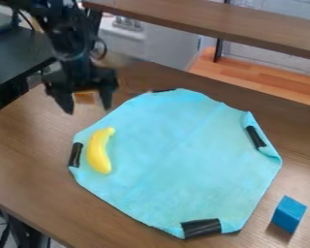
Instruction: Pick the yellow object from the cloth to the bottom left of the table
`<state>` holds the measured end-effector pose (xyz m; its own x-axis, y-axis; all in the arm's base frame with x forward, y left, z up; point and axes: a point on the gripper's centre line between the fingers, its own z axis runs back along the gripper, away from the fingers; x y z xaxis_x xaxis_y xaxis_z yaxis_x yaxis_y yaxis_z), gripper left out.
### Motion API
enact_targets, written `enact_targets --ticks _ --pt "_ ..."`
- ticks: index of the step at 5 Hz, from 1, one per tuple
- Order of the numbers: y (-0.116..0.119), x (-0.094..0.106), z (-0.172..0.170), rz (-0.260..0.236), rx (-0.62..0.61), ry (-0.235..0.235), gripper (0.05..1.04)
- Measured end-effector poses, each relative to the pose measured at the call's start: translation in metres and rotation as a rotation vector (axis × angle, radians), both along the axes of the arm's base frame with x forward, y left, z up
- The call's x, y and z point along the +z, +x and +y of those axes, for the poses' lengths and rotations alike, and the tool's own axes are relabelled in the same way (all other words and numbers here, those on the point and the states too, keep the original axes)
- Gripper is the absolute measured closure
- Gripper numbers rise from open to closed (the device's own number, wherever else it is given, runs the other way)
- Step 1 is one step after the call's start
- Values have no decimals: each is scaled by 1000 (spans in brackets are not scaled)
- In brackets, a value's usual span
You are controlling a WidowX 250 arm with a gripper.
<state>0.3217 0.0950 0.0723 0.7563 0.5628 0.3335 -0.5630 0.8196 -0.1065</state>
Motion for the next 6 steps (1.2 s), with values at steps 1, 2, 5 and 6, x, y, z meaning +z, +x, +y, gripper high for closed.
enact_targets --ticks 1,2,5,6 --pt "-4 -19 5 42 26 31 82" --pt "-9 -36 0 82 55 23 82" --pt "-16 -55 -12 149 102 -96 93" --pt "-18 -62 -11 170 132 -99 197"
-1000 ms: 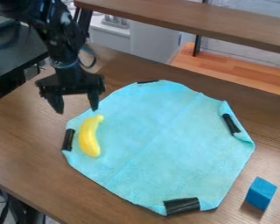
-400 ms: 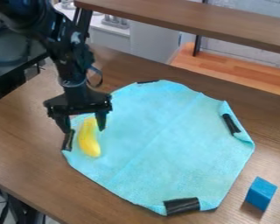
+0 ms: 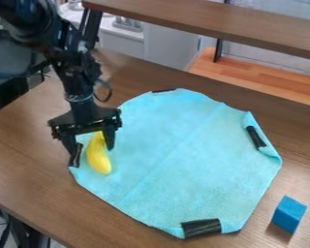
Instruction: Pick the yellow object from the cloth to the bottom left of the table
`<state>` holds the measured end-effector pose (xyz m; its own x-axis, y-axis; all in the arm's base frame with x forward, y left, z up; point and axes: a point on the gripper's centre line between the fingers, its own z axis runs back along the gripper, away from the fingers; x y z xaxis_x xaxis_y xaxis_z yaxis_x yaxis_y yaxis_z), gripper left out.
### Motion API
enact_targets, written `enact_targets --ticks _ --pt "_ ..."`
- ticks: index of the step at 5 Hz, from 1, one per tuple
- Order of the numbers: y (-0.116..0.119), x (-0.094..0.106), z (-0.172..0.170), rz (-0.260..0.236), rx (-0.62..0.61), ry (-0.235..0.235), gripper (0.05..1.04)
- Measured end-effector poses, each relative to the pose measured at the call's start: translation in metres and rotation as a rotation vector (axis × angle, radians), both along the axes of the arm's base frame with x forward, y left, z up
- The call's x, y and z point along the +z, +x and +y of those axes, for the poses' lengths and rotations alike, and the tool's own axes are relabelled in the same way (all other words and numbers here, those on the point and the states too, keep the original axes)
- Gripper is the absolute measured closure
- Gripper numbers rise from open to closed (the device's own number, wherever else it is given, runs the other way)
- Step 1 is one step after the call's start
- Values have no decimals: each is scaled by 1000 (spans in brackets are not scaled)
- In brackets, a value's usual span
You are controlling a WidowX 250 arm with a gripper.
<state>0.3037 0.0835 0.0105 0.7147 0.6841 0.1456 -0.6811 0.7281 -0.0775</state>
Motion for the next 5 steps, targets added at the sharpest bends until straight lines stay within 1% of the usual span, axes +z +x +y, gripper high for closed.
enact_targets --ticks 1,2,3,4,5 --pt "1 -1 0 -9 28 -4 486" --pt "3 0 -4 -17 5 -32 608" --pt "4 20 -7 -71 -20 -71 608" --pt "9 44 2 -114 -3 -89 608" --pt "20 63 26 -126 -8 -23 608"
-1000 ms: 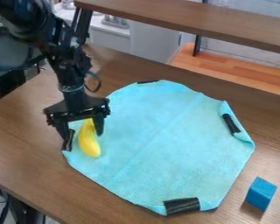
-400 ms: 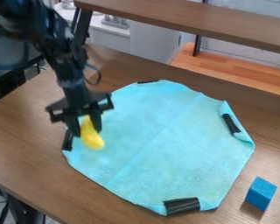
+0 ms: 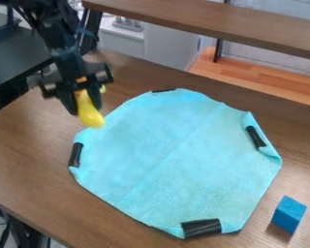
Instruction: Pick the yellow object from the cloth to the bottom left of the table
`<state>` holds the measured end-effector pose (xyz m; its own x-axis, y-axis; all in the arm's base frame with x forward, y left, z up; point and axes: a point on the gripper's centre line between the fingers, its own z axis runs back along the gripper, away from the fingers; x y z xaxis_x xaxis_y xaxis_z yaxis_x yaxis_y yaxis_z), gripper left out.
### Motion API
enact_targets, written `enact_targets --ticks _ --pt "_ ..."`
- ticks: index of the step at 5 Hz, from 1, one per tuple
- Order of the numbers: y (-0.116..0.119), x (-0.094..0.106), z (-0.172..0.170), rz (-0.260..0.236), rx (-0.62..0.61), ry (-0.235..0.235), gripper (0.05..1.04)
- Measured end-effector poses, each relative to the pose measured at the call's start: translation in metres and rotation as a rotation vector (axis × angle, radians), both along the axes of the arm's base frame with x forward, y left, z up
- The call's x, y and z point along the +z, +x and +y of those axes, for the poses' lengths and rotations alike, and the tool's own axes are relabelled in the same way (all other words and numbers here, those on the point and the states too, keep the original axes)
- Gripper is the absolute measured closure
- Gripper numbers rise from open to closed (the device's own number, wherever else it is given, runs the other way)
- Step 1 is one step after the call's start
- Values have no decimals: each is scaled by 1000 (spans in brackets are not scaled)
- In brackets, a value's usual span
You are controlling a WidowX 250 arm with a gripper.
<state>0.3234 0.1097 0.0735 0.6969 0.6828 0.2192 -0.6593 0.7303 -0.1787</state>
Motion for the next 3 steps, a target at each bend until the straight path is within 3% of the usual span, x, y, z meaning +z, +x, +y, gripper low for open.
enact_targets --ticks 1,2,3 --pt "3 -12 26 69 -33 64 608" --pt "6 -36 62 98 -21 137 608" --pt "10 -54 87 113 -33 165 608"
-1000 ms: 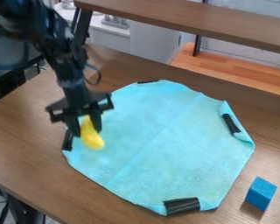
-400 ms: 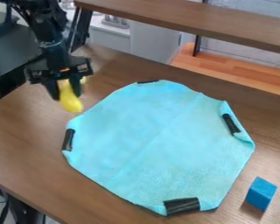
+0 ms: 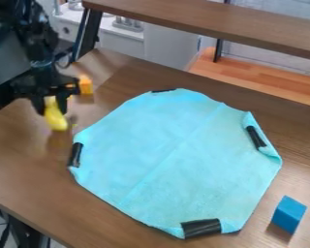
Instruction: Pick the yellow object from the cloth to the bottom left of the table
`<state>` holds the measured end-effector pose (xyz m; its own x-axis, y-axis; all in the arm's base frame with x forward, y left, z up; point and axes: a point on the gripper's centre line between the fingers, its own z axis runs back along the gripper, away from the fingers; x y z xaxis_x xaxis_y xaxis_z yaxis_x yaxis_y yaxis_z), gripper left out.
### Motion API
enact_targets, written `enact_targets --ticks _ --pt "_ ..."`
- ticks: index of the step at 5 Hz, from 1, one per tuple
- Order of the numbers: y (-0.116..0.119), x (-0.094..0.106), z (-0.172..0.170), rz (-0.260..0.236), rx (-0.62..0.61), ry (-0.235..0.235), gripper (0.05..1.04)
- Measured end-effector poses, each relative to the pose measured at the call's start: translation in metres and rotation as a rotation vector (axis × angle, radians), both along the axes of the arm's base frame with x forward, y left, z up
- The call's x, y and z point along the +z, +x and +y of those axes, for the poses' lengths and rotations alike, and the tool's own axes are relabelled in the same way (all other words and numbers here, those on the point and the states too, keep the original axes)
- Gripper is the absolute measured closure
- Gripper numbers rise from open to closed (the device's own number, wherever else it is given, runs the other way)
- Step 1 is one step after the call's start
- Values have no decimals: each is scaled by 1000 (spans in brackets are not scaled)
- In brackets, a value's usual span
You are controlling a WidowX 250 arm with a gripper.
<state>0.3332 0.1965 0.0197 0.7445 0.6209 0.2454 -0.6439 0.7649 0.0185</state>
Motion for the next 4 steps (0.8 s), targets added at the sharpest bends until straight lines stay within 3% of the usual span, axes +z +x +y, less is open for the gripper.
enact_targets --ticks 1,2,3,4 --pt "3 -6 28 -10 -13 16 546" --pt "0 -5 34 -24 -33 -6 246" --pt "2 9 27 -48 -61 -41 72" --pt "2 45 19 -75 -82 -61 75"
